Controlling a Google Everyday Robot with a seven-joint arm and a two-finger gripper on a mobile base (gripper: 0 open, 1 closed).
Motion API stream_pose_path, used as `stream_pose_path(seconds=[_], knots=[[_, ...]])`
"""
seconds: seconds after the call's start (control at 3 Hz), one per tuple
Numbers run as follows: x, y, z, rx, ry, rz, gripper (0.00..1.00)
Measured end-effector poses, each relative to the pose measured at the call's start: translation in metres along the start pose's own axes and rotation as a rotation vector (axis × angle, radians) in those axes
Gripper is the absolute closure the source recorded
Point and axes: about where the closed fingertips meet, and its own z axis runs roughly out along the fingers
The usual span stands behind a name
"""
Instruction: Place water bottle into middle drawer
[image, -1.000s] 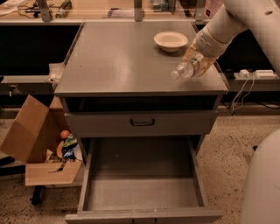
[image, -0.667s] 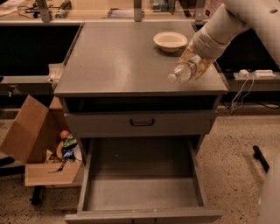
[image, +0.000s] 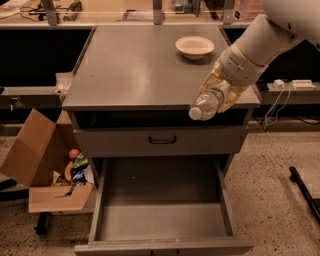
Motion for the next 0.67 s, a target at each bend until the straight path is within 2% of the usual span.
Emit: stream_pose_path(seconds=[0.33, 0.67], knots=[[-0.047, 0.02, 0.0246, -0.025, -0.121, 0.038, 1.0], [-0.047, 0.02, 0.0246, -0.025, -0.121, 0.038, 1.0]])
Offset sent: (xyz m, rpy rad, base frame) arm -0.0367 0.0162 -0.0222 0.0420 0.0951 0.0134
